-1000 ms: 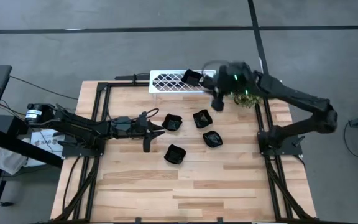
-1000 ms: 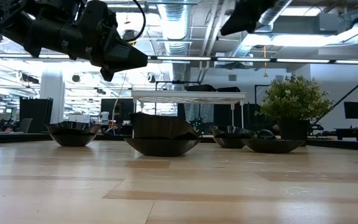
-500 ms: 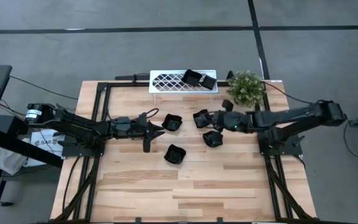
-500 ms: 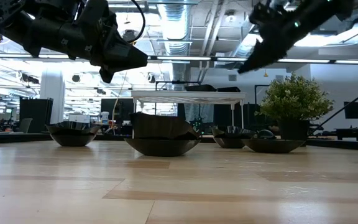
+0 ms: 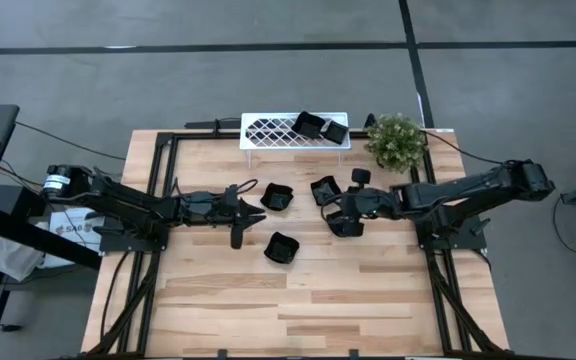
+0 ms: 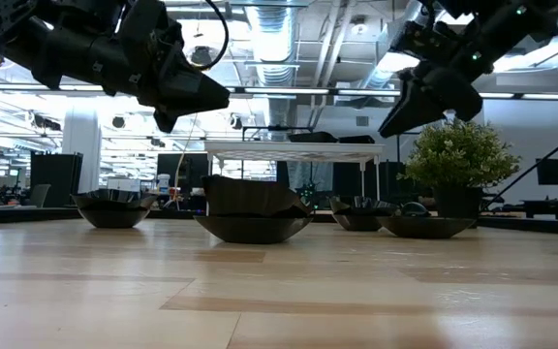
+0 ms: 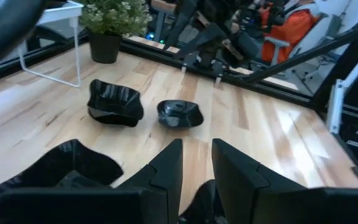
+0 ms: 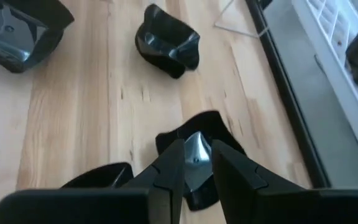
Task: Pick & Place Mini shaped plates
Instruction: Stack the black distorted square plate on top of the black distorted square plate on the shelf
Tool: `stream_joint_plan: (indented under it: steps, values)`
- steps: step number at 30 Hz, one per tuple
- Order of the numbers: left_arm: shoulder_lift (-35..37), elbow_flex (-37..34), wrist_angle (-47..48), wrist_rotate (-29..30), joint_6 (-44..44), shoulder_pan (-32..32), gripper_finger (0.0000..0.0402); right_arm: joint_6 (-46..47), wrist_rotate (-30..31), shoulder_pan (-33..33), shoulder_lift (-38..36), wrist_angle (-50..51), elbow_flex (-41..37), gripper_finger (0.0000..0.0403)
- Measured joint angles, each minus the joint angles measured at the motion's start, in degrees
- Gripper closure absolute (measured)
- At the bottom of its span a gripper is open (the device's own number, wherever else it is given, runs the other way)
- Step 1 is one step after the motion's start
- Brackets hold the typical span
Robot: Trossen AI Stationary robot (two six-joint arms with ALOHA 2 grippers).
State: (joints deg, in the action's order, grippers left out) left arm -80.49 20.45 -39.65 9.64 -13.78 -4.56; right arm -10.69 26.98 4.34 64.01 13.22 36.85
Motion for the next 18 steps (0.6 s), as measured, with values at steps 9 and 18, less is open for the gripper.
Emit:
stream_joint_plan:
  steps: [9, 18]
  values:
    - [-4.0, 0.0, -2.2, 4.5, -0.1, 0.1, 0.0314, 0.9, -0.2, -1.1, 2.4, 3.8, 0.0, 0.0328]
    - [-6.6, 0.1, -5.6, 4.5, -0.2, 0.0, 0.0314, -8.5, -6.6, -2.6, 10.1, -0.5, 0.0, 0.0328]
